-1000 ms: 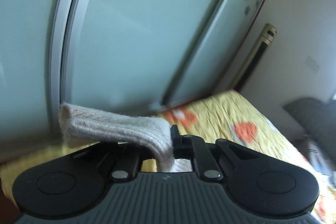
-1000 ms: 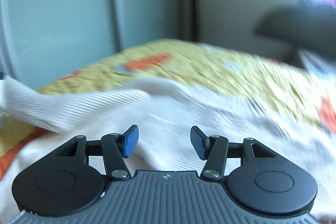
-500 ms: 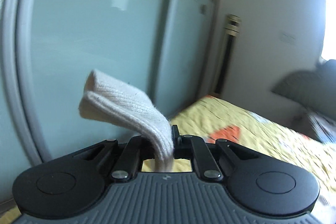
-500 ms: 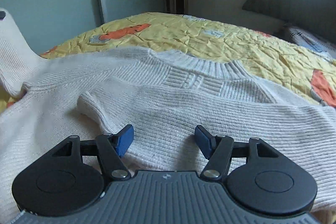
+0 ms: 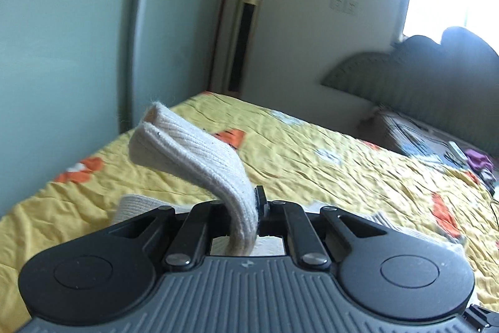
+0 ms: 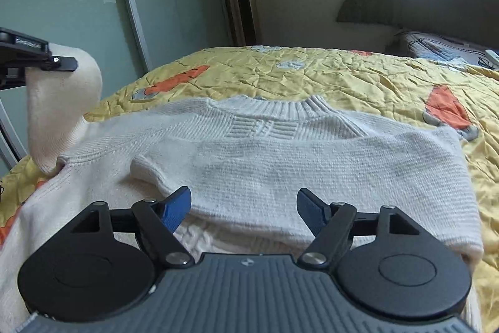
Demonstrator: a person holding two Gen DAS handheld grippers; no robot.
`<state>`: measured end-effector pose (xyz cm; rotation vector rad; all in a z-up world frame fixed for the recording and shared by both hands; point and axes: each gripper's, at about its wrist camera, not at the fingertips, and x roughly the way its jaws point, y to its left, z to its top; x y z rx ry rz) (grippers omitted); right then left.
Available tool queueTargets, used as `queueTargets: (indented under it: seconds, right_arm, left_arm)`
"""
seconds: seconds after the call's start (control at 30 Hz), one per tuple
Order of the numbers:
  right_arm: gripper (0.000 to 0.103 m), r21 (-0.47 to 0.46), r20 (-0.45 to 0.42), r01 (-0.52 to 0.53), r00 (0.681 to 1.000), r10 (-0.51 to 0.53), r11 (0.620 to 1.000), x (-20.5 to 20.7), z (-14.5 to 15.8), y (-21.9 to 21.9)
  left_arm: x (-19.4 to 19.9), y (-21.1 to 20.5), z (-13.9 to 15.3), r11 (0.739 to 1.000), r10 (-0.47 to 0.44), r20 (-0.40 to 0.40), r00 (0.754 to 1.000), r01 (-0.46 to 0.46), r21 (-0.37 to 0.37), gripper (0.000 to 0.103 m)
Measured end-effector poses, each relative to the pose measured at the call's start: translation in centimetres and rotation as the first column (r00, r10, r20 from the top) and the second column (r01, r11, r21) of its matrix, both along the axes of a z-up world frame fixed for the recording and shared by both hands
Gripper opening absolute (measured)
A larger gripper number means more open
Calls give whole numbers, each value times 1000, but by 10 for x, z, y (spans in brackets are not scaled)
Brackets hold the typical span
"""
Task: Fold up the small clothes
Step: 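Lower the held sleeve onto the sweater body and open the left gripper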
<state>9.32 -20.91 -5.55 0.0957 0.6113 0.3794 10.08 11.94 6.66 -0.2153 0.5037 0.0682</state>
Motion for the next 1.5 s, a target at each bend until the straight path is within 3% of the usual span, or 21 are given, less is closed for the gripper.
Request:
queueTargets:
  seconds: [0.17,0.23,0.57,1.33,1.5]
  right_arm:
    - [79,7,-2,62,998,-62,998,-6,-4,-17]
    - [84,10,-7,80,997,-80,997,-7,-7,-23]
    - [86,32,6,143,990,-143,989,-23,-14,-44]
    - [88,42,14,197,980,-197,980,-51,-19,-72]
    - [88,43,10,204,979,-204,978,-52,-22,-75]
  left_arm:
    - [22,-42,-3,998,-66,-10,998,66,11,8]
    - [24,-57,-3,995,-96,-13,995,97,15,8]
    - [25,-135,-15,969,-242,-50,969,244,32,8]
    - [36,-230,-26,928,-371,-85,925,373,3,8]
    - [45,-246,-40,911,-409,-139,902,413,2,8]
